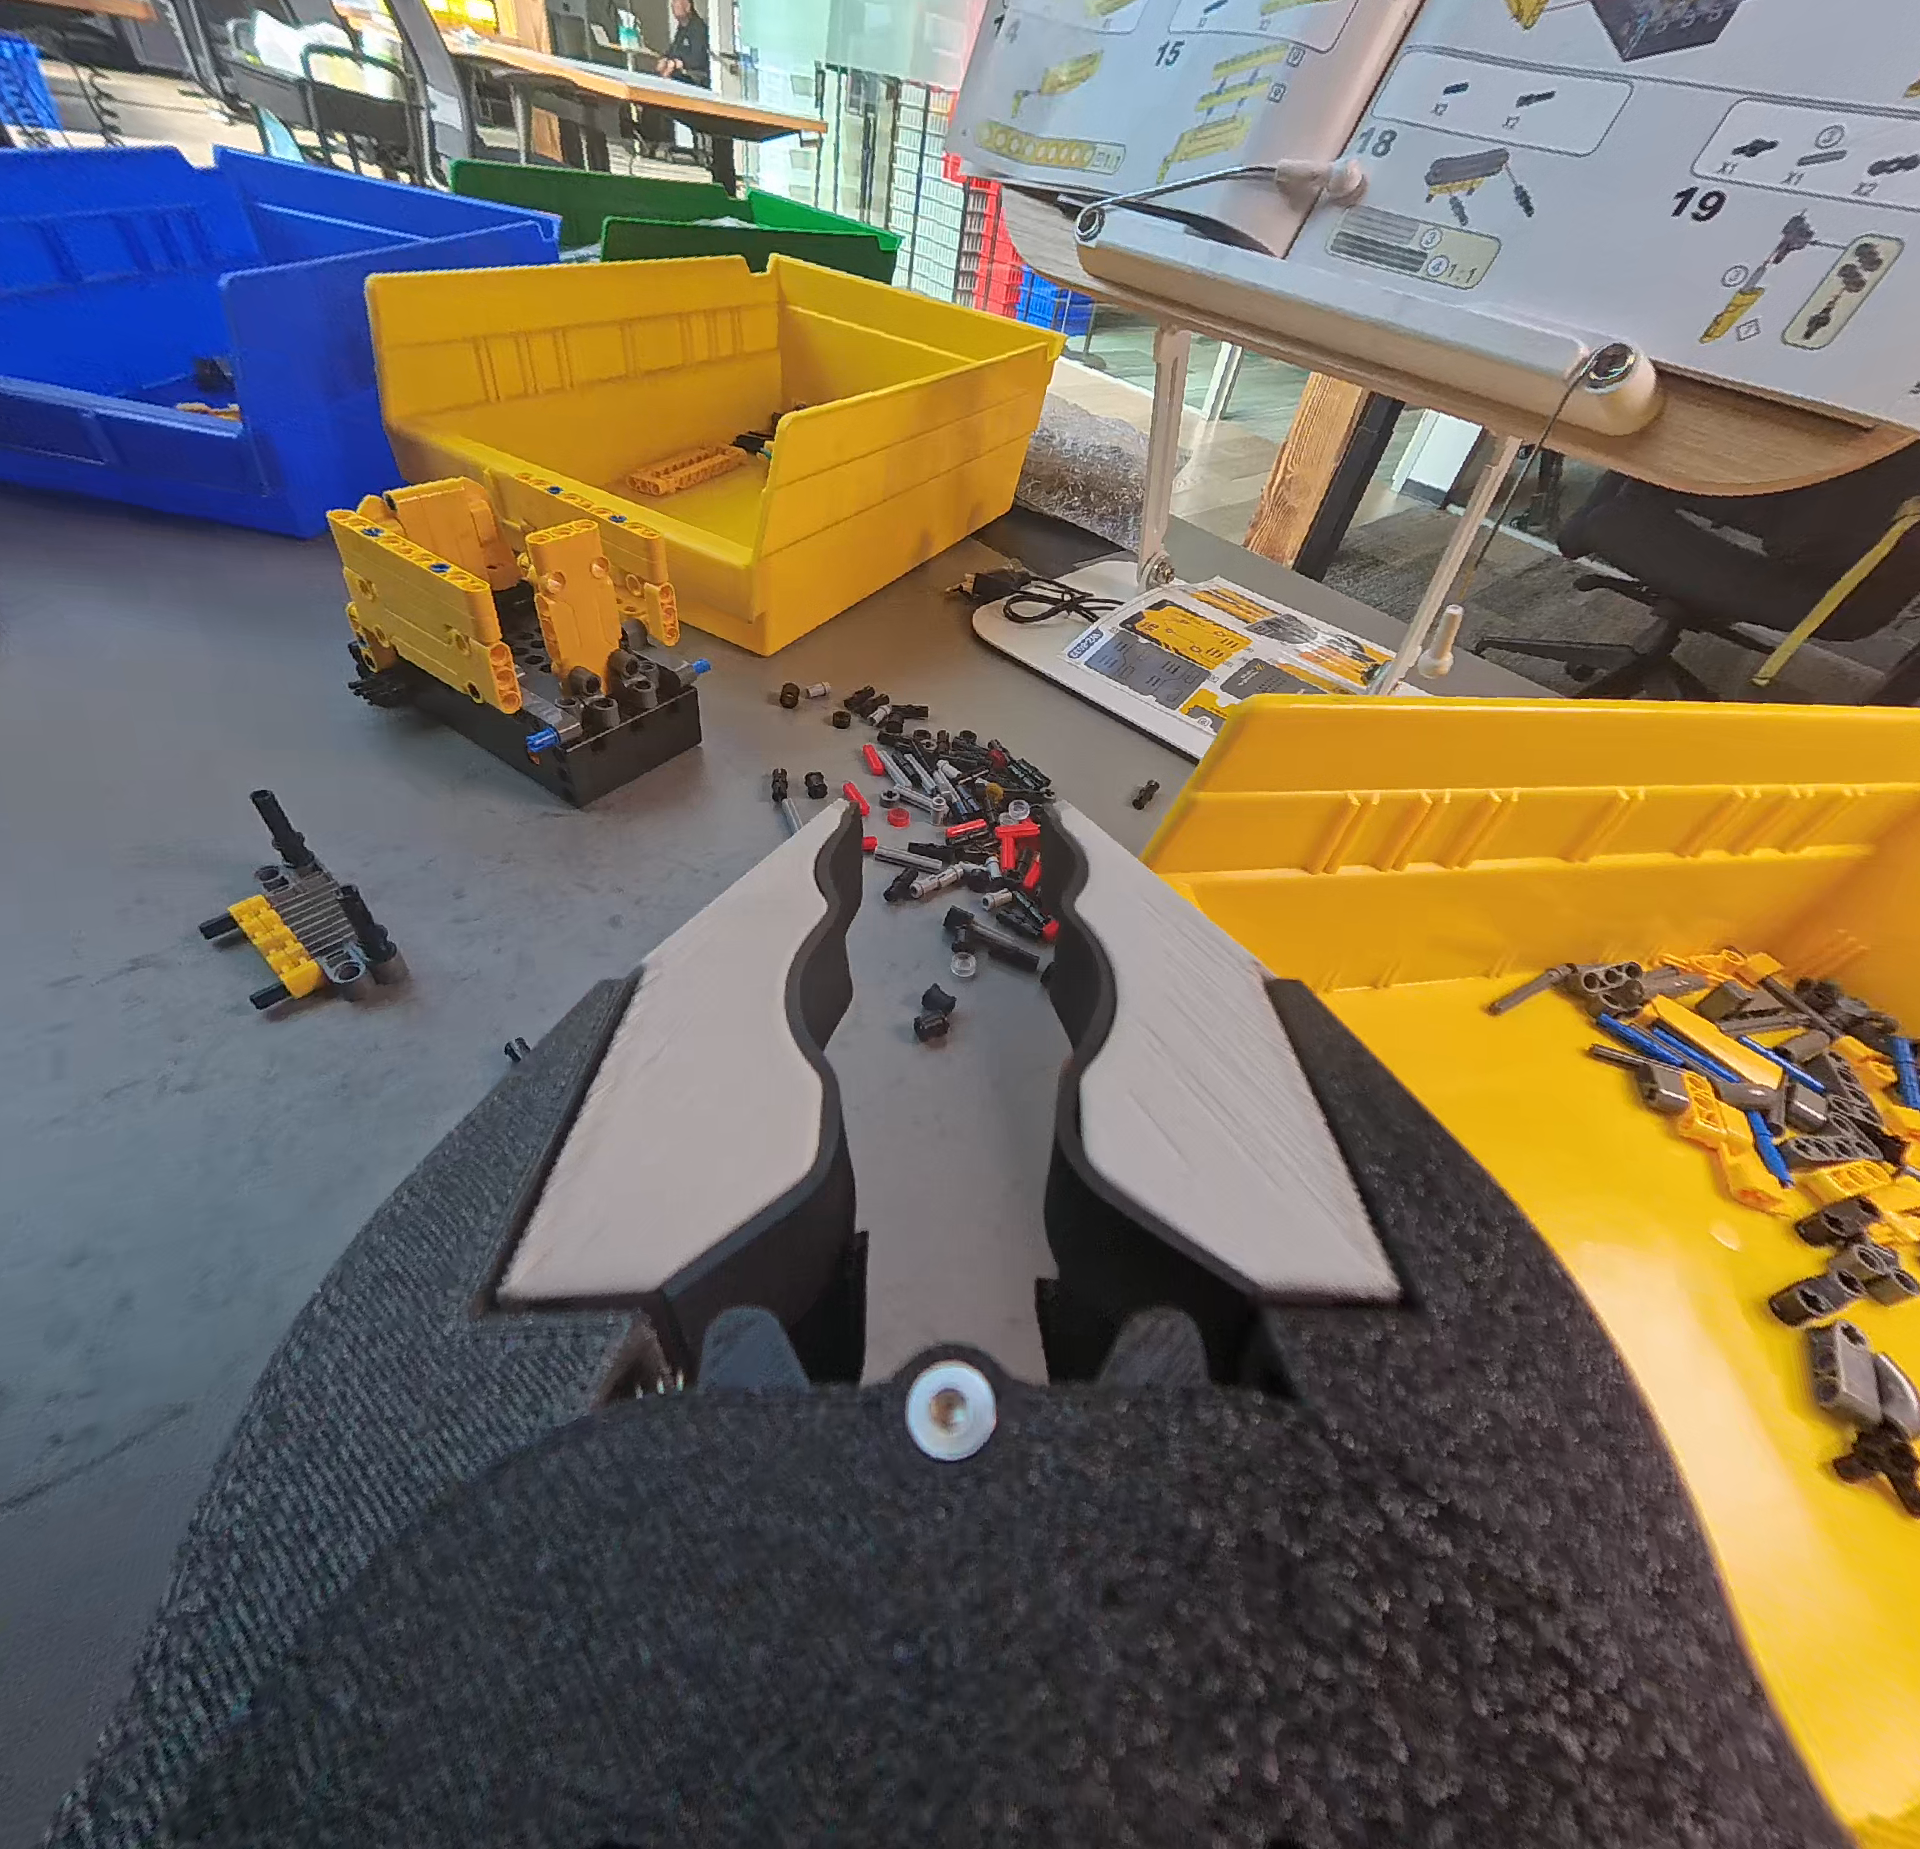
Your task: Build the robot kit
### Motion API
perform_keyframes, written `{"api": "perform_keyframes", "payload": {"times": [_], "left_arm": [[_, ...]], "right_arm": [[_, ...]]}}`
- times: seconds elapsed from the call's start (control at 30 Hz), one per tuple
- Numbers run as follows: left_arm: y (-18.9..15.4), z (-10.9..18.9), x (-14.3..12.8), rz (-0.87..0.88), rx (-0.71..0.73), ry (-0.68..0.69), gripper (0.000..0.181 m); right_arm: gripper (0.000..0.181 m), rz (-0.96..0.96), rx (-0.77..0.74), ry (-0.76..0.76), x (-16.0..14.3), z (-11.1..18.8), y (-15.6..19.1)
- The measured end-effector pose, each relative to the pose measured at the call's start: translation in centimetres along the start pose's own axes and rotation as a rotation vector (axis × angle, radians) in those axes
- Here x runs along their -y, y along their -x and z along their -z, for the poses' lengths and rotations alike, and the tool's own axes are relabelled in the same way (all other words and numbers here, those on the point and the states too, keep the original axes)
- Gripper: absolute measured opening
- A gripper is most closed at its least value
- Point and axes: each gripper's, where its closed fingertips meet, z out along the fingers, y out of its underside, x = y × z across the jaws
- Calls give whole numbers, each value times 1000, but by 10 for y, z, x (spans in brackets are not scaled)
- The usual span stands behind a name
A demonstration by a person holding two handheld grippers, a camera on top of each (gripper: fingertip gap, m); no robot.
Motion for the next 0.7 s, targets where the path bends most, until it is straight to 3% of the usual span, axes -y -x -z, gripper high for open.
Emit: {"api": "perform_keyframes", "payload": {"times": [0.07, 0.17, 0.27, 0.37, 0.43, 0.5, 0.6, 0.7], "left_arm": [[46, -45, 9, 2, 50, 62, 40], [105, -118, 0, 66, 79, 199, 47], [143, -179, -33, 100, 117, 344, 53], [162, -217, -77, 29, 177, 514, 57], [164, -229, -90, -26, 186, 558, 36], [165, -228, -79, -26, 180, 533, 15], [170, -204, -36, 57, 120, 406, 0], [183, -165, 8, 165, 90, 262, 0]], "right_arm": [[33, 0, -9, 7, -2, -1, -1], [33, -2, -25, 31, -9, -4, -4], [33, -10, -45, 56, -17, -8, -9], [33, -21, -68, 78, -23, -9, -14], [33, -28, -81, 73, -22, -9, -17], [33, -38, -87, 68, -22, -8, -19], [33, -49, -86, 64, -21, -8, -20], [32, -43, -77, 63, -21, -10, -19]]}}
